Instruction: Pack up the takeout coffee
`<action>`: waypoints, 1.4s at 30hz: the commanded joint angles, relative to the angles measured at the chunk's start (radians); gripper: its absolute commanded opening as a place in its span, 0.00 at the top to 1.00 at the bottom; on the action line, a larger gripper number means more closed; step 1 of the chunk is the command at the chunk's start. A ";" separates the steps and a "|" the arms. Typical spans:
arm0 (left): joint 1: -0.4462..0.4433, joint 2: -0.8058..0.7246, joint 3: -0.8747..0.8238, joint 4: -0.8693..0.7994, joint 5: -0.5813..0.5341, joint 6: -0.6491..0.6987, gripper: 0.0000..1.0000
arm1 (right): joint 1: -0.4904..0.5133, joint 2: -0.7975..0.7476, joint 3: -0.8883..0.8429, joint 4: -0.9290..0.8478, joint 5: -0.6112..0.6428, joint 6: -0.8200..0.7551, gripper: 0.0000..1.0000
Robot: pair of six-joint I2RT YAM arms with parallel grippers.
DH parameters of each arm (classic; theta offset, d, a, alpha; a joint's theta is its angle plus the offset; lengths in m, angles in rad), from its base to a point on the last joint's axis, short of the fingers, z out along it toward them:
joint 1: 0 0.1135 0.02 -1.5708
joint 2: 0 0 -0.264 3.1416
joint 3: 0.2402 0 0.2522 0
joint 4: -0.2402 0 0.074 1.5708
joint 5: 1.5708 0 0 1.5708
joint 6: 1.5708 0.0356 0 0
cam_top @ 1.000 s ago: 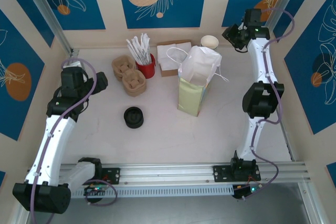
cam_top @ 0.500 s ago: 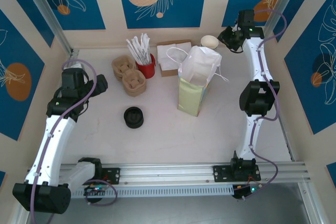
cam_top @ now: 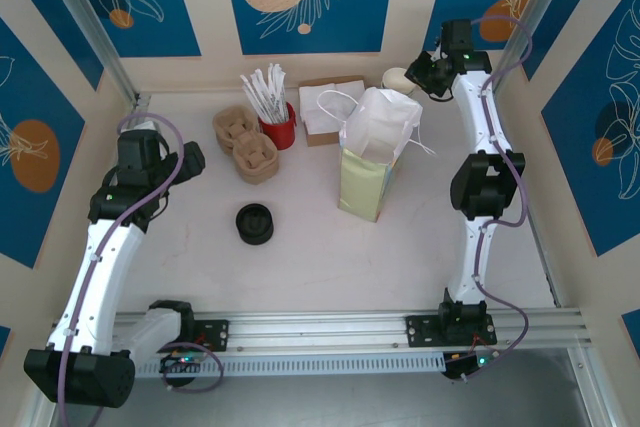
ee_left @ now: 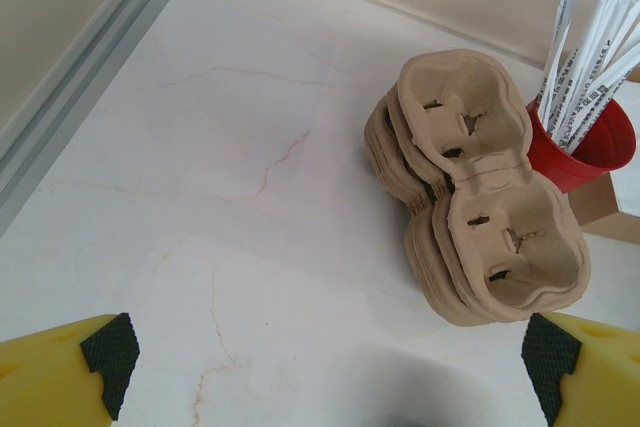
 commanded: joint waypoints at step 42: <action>-0.009 -0.045 -0.053 -0.037 -0.032 -0.023 0.00 | 0.033 0.046 0.104 -0.095 0.166 -0.071 0.82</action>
